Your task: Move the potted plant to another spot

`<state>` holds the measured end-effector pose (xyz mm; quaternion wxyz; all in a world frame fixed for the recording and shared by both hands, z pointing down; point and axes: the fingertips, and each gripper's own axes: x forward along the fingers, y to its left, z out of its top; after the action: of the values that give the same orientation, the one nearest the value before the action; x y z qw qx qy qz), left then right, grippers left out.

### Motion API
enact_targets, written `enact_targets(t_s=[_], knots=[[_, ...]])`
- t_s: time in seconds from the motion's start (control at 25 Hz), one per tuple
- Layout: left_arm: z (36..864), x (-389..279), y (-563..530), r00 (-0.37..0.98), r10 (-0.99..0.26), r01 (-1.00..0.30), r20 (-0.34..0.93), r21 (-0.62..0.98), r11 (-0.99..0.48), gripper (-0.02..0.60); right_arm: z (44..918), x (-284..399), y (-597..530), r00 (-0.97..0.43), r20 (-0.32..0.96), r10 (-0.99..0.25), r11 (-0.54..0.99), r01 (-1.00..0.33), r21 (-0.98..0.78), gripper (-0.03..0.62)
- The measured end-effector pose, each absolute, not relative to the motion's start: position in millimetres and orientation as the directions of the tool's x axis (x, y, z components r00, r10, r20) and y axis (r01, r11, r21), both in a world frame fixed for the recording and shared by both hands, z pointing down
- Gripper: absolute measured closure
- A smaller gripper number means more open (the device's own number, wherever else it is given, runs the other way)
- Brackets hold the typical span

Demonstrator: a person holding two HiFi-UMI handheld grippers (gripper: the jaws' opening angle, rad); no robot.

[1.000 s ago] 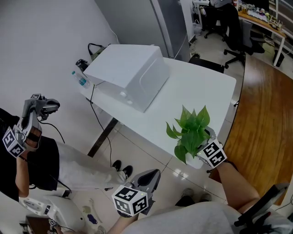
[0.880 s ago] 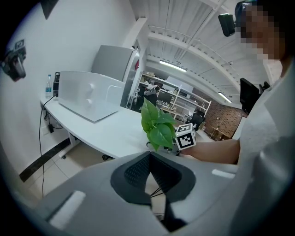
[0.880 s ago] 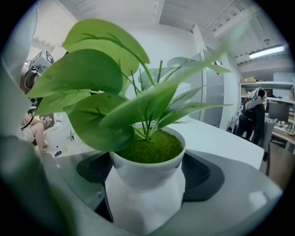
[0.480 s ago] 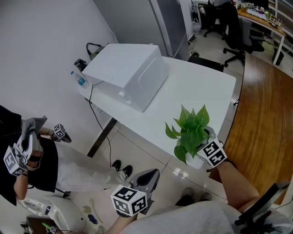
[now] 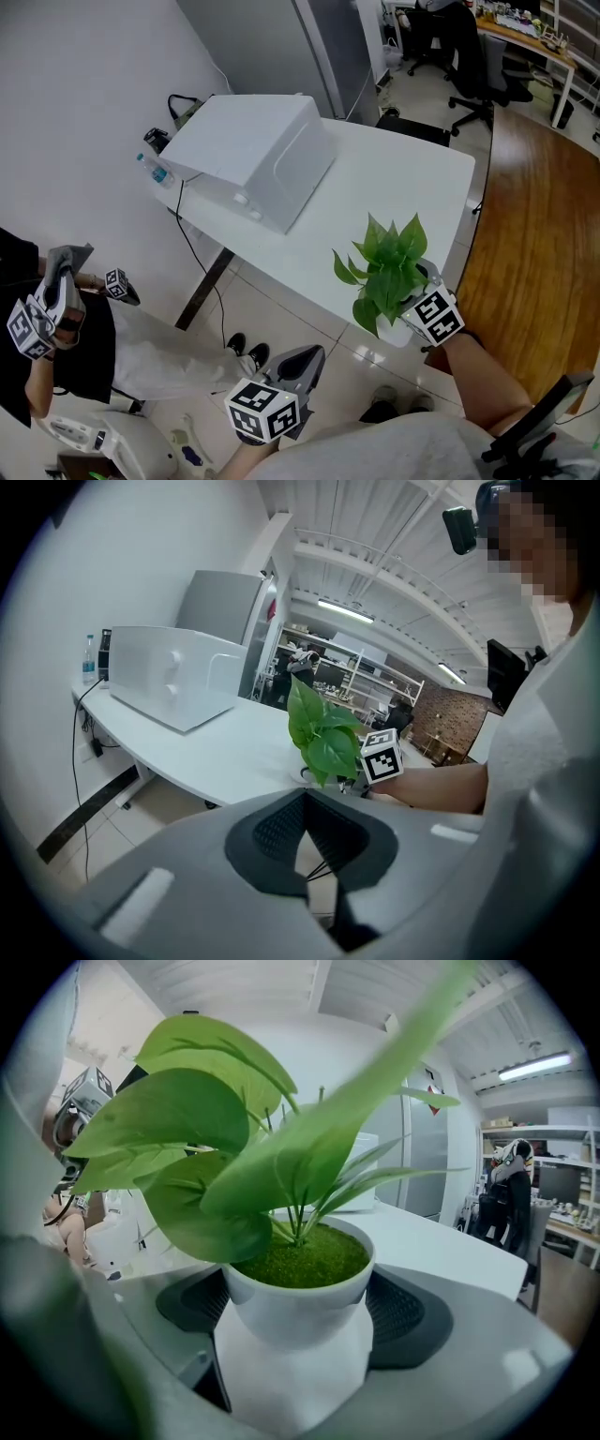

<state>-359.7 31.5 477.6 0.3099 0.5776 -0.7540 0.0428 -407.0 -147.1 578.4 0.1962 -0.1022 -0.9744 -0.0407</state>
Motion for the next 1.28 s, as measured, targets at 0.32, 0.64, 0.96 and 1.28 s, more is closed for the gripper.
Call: enact_targets(t_s=[0.32,0.64,0.96,1.28], knots=[[480.5,-340.7,-3.1,-0.071,-0.860,-0.925,0.505,0.290,0.247,0.588,572.0,-370.4,-178.5,-0.917,0.379,0.124,0.989,0.147,0.031,0.140],[484.2,-343.4,-38.3,0.075,-0.873,-0.944,0.481,0.317,0.094,0.588,573.7,-335.1,-207.3,-0.911,0.411,0.004,0.999,0.020,0.035,0.140],[484.0,-279.2,-110.5,0.256,-0.852,-0.937,0.456,0.333,-0.103,0.588,561.7,-235.8,-272.8,-0.895,0.409,-0.177,0.984,-0.171,0.052,0.140],[484.5,-210.5,-157.7,0.405,-0.805,-0.900,0.433,0.342,-0.270,0.588,551.2,-138.7,-308.3,-0.851,0.407,-0.333,0.940,-0.333,0.073,0.140]])
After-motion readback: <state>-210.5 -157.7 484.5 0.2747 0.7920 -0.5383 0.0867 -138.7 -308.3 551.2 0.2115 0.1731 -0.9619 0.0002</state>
